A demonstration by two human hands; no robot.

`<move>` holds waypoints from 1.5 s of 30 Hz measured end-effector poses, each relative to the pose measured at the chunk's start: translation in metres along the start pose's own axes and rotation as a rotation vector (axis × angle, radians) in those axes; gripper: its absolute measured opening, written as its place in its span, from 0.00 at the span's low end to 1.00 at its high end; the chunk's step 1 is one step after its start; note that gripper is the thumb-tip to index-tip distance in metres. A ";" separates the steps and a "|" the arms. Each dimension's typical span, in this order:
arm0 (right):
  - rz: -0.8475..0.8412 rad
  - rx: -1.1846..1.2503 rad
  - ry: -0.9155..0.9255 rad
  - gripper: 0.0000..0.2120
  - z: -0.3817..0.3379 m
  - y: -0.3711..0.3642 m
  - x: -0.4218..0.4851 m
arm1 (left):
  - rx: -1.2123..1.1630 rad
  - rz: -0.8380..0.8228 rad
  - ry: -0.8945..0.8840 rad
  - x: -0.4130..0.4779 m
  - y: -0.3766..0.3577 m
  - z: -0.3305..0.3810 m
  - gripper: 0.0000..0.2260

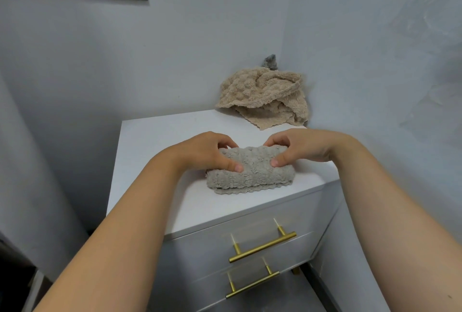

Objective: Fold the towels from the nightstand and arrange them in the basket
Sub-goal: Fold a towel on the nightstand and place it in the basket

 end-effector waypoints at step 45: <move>0.947 -0.024 -0.187 0.27 0.054 0.029 -0.098 | -0.358 0.553 -0.007 -0.010 -0.062 0.081 0.14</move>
Point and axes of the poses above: each hand's wrist, its own x-axis towards the middle knuckle, its own y-axis out of the back of the hand, z = x × y, the point moved 8 cm from there along x, towards the middle knuckle, and after that the axes turned 8 degrees about -y, right-handed, at the moved point
